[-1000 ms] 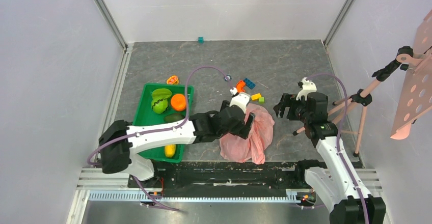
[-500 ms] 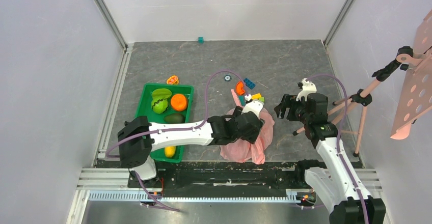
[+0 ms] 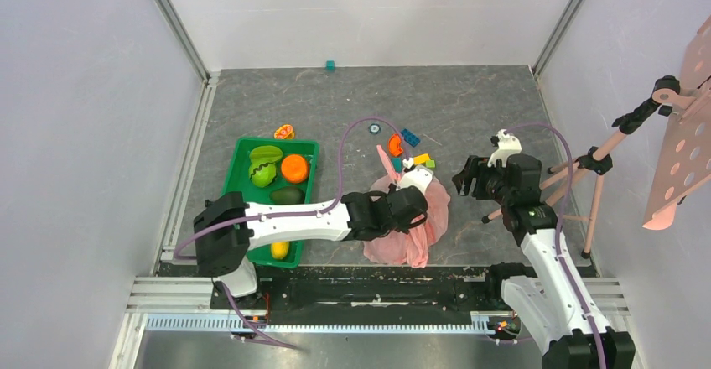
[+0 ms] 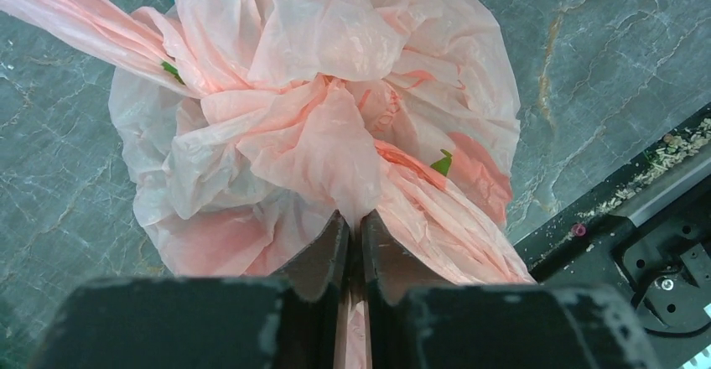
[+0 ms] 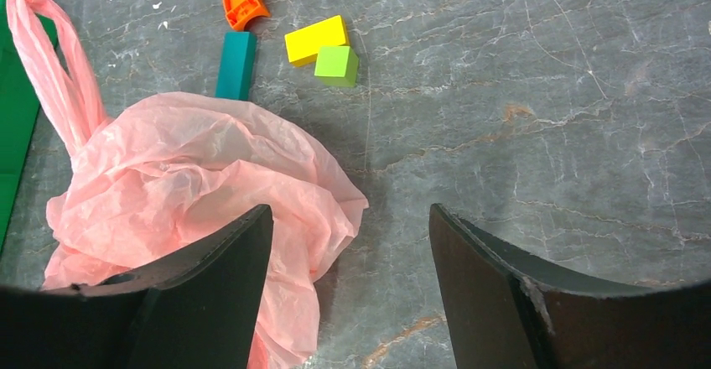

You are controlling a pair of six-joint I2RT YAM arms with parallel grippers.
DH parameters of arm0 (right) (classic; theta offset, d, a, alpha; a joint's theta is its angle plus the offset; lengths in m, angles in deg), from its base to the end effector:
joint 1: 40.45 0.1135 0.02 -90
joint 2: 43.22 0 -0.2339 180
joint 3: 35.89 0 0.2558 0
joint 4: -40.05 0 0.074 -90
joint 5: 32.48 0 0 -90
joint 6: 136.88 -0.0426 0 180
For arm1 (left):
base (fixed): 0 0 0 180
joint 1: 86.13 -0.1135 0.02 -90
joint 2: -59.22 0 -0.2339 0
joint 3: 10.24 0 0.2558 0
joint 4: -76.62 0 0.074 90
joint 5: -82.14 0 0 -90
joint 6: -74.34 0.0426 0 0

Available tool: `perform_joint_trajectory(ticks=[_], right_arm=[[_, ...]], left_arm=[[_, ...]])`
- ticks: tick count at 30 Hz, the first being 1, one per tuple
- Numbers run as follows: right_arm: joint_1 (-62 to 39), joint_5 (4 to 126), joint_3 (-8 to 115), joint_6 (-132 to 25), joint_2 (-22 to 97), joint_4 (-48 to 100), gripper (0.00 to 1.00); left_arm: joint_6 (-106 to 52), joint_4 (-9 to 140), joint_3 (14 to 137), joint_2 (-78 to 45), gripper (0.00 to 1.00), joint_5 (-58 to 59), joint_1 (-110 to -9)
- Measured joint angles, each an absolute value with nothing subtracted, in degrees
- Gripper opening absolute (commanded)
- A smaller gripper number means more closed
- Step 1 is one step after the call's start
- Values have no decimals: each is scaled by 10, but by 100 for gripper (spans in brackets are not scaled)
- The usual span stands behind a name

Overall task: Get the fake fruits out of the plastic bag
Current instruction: Untie the plastic bag at the center of the board.

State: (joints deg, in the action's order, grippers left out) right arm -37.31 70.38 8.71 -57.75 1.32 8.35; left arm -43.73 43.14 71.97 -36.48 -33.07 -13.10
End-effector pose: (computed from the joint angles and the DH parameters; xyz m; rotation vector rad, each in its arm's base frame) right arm 0.2066 0.0208 0.2172 0.0098 2.1313 0.3828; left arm 0.1250 -0.3474 0.2043 0.6962 2.2160 -0.3756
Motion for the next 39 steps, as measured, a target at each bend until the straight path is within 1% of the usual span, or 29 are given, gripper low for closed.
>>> perform_joint_trajectory(ticks=[2,8,12,16,22,26,33,39], right_arm=[[-373,712,85,-577,7,84,73],[-373,776,58,-574,-37,105,75],[-371,848,40,-576,-58,142,75],[-343,880,32,-579,-62,169,74],[-239,871,30,-576,-72,203,75],[-185,857,3,-564,-93,245,77],[-142,840,-34,-524,-114,270,78],[-111,799,-29,-488,-71,274,81]], left_arm=[[-435,434,714,-357,2,-330,-131],[-380,439,694,-328,2,-317,-131],[-309,439,688,-298,2,-301,-130],[-231,444,670,-262,2,-302,-130],[-102,461,631,-236,2,-294,-138],[-52,456,628,-236,2,-250,-167],[-7,453,616,-222,2,-174,-237],[27,475,571,-182,2,-122,-239]])
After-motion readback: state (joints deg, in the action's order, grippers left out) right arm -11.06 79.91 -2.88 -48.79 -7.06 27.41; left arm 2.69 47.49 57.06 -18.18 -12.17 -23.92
